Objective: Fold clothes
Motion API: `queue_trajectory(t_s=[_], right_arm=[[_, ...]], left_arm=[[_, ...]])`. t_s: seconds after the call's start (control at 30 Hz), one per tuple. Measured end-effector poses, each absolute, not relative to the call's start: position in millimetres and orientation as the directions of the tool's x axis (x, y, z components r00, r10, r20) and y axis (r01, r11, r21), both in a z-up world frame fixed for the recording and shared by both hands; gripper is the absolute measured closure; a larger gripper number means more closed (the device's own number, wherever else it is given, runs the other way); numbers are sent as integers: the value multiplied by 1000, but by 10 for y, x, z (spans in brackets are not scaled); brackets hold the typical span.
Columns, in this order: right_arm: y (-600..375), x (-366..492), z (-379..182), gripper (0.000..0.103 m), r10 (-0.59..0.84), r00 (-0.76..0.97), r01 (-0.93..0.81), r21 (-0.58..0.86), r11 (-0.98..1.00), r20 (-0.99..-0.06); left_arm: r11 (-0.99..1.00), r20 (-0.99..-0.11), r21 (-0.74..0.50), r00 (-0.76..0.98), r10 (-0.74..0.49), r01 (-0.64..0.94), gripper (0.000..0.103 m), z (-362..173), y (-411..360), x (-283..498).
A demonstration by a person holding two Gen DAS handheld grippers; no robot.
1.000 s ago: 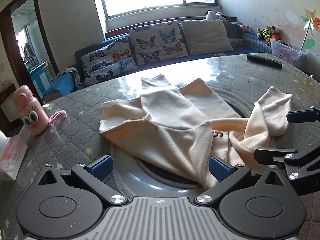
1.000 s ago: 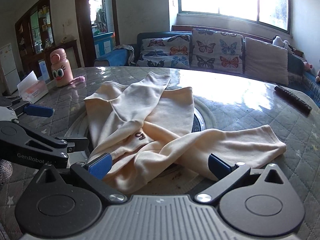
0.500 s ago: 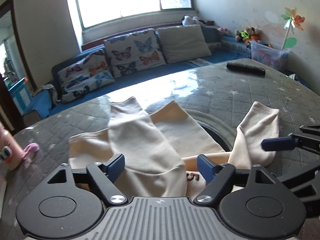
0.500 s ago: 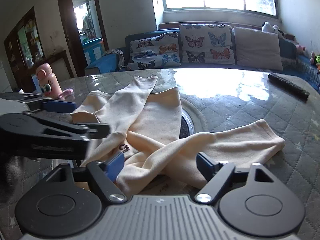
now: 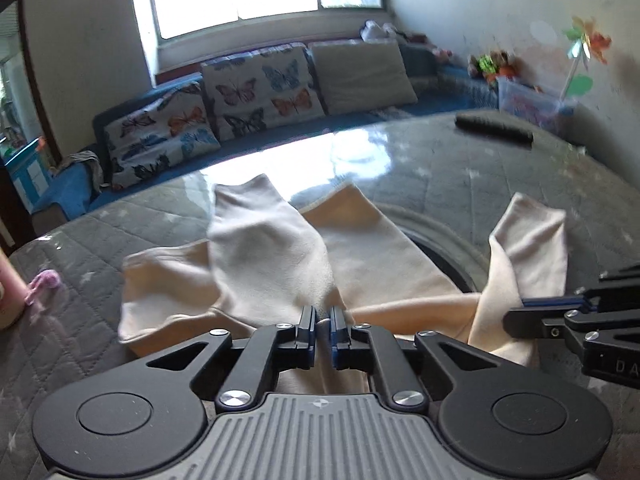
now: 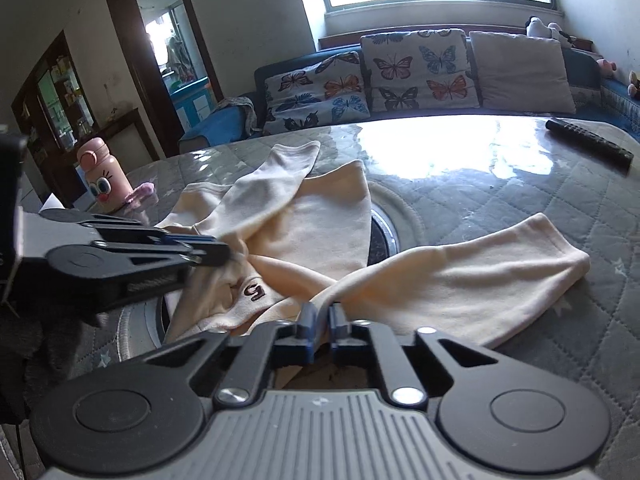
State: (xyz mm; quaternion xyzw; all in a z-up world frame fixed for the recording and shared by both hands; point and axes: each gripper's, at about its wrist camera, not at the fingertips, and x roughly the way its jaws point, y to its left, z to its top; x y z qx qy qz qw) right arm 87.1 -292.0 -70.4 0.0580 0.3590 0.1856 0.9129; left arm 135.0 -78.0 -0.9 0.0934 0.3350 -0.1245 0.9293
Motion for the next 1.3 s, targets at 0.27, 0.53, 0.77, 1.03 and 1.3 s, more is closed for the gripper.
queue_trajectory(t_s=[0.27, 0.53, 0.77, 1.03, 1.3], right_arm=[[-3034, 569, -520, 101, 426, 695, -335, 263, 905, -580], [-3133, 78, -328, 103, 484, 671, -421, 248, 872, -562], [-3234, -81, -387, 97, 447, 648, -400, 223, 889, -617], [-3363, 421, -486, 78, 376, 671, -290, 241, 926, -639], [-3265, 907, -614, 70, 327, 675, -247, 215, 945, -661]], left_arm=[[986, -555, 22, 822, -128, 168, 96, 380, -272, 823], [992, -558, -13, 823, -110, 124, 96, 404, 73, 120], [992, -634, -13, 766, -104, 124, 96, 137, 152, -155], [992, -621, 12, 778, -93, 128, 92, 189, 169, -154], [984, -573, 45, 811, -117, 173, 60, 328, -37, 213]])
